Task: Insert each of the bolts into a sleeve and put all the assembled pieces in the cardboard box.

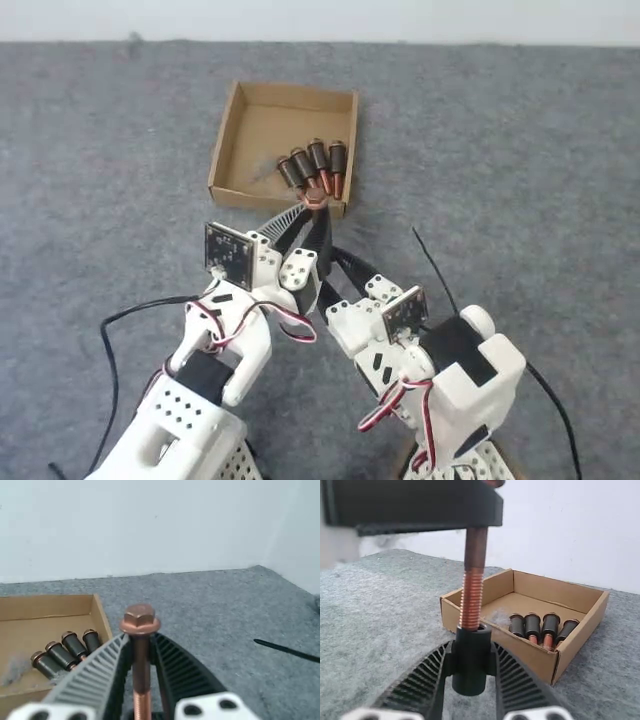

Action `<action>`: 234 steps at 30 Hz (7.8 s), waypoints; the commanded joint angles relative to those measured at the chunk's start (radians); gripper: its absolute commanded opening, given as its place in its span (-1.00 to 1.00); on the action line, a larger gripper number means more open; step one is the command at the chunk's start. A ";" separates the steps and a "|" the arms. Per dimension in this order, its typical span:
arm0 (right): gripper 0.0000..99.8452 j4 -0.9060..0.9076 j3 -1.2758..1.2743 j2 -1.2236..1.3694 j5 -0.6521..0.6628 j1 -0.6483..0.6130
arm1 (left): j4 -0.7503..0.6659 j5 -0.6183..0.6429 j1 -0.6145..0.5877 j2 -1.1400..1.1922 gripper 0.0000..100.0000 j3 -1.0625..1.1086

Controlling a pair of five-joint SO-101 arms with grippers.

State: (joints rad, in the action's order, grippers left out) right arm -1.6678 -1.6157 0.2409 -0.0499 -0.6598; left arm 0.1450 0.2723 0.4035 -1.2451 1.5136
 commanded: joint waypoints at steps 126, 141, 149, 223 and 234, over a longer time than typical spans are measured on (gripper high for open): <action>-0.99 -0.005 -0.021 -0.010 0.084 0.022 | 0.361 0.023 0.083 -0.009 -0.46 -0.042; -0.99 -0.005 -0.021 -0.004 0.084 0.022 | 0.752 0.075 -0.048 -0.566 -0.47 -0.096; -0.99 -0.005 -0.021 -0.004 0.084 0.024 | 0.592 0.080 -0.341 -0.549 -1.00 -0.101; -0.99 1.759 0.898 -0.429 0.086 0.266 | 0.997 -0.201 -0.703 -0.549 -0.98 0.173; -0.98 2.003 1.548 0.033 0.083 0.266 | 0.997 -0.203 -0.704 -0.549 -0.98 0.173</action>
State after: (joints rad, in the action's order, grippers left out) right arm 0.2839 -0.2946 0.2194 0.0238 -0.4051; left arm 1.1377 0.0744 -0.2961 -1.7944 1.6916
